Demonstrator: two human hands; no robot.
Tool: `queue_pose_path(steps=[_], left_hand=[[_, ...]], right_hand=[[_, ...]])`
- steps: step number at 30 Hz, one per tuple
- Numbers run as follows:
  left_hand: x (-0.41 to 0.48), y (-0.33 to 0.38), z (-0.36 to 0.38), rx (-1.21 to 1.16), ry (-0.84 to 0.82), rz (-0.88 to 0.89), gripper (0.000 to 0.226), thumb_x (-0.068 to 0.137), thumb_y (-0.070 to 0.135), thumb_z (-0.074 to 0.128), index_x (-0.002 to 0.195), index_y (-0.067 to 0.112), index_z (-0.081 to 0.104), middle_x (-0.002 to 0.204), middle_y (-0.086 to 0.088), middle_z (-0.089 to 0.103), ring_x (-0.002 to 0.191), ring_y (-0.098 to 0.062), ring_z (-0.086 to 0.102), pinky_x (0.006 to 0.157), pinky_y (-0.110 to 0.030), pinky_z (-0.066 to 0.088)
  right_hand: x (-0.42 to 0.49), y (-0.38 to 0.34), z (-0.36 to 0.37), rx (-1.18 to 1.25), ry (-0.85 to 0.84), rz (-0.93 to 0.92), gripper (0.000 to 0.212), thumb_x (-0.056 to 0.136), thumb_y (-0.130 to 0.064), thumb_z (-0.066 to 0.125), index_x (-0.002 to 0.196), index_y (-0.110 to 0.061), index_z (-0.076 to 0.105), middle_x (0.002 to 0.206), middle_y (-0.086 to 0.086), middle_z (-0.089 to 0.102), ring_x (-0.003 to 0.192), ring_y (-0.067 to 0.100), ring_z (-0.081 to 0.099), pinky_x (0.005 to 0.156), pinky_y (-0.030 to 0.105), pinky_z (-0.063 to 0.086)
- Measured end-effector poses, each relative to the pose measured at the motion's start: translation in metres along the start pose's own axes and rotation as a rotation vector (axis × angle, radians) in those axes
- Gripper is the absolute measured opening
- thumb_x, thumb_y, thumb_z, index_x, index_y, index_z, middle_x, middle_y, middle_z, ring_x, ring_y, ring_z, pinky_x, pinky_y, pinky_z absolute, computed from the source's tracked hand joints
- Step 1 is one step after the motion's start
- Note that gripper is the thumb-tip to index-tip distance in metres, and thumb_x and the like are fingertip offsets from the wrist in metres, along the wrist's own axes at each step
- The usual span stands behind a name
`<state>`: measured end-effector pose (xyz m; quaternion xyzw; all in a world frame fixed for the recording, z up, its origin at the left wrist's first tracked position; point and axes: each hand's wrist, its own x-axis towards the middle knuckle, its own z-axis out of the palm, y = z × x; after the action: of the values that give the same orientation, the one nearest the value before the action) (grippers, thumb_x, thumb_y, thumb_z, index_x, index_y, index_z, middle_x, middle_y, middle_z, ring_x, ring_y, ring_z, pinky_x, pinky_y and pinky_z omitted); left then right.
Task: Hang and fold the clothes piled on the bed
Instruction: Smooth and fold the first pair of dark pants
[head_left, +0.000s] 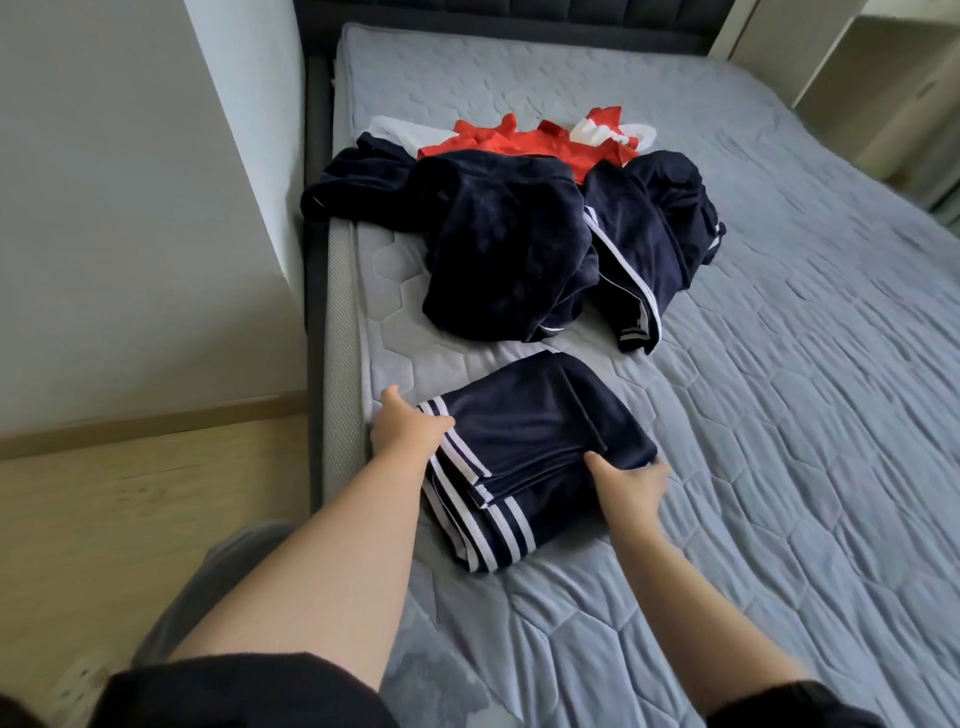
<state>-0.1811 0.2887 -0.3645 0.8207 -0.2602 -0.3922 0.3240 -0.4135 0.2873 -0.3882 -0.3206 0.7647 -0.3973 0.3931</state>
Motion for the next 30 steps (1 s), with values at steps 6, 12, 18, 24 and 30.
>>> queue_pose_path(steps=[6, 12, 18, 24, 30], left_hand=[[-0.009, -0.002, 0.008, 0.236, 0.165, 0.133, 0.078, 0.075, 0.035, 0.078, 0.139, 0.018, 0.036, 0.138, -0.01, 0.042, 0.125, -0.03, 0.042, 0.096, -0.042, 0.044], [-0.01, -0.012, 0.012, 0.357, -0.125, 0.01, 0.117, 0.069, 0.042, 0.082, 0.152, 0.026, 0.002, 0.153, -0.013, 0.021, 0.137, -0.034, 0.03, 0.109, -0.048, 0.035], [-0.011, -0.015, 0.015, 0.456, -0.152, 0.031, 0.122, 0.068, 0.038, 0.084, 0.151, 0.028, -0.004, 0.156, -0.013, 0.01, 0.142, -0.033, 0.02, 0.111, -0.046, 0.032], [0.004, -0.001, 0.018, 0.893, -0.135, 0.422, 0.123, 0.069, 0.046, 0.08, 0.151, 0.025, -0.009, 0.16, -0.006, 0.004, 0.147, -0.03, -0.005, 0.118, -0.052, 0.009], [0.024, 0.002, 0.015, 0.802, -0.344, 0.489, 0.106, 0.059, 0.044, 0.085, 0.145, 0.019, 0.027, 0.139, -0.005, 0.045, 0.128, -0.027, 0.043, 0.1, -0.04, 0.042]], right_hand=[[0.019, -0.043, 0.017, -0.48, 0.0, -0.555, 0.04, 0.087, -0.035, 0.059, 0.121, -0.014, 0.057, 0.137, 0.008, 0.043, 0.129, 0.026, 0.032, 0.111, 0.04, 0.027], [0.051, -0.059, 0.05, -0.922, -0.221, -0.533, 0.037, 0.092, -0.048, 0.05, 0.088, -0.014, 0.065, 0.126, 0.007, 0.051, 0.123, 0.03, 0.039, 0.105, 0.042, 0.03], [0.045, -0.043, 0.053, -0.858, -0.056, -0.593, 0.027, 0.09, -0.028, 0.059, 0.111, -0.012, 0.057, 0.143, 0.015, 0.038, 0.134, 0.034, 0.029, 0.114, 0.044, 0.019], [0.029, -0.072, 0.069, -1.036, -0.529, -1.265, 0.075, 0.068, 0.004, 0.054, 0.14, -0.01, 0.04, 0.146, 0.009, 0.038, 0.142, 0.032, 0.021, 0.117, 0.043, 0.011], [0.034, -0.128, 0.098, -1.755, -0.895, -0.868, 0.075, 0.081, -0.018, 0.067, 0.146, -0.025, 0.028, 0.143, 0.003, 0.041, 0.139, 0.025, 0.028, 0.116, 0.054, -0.003]])
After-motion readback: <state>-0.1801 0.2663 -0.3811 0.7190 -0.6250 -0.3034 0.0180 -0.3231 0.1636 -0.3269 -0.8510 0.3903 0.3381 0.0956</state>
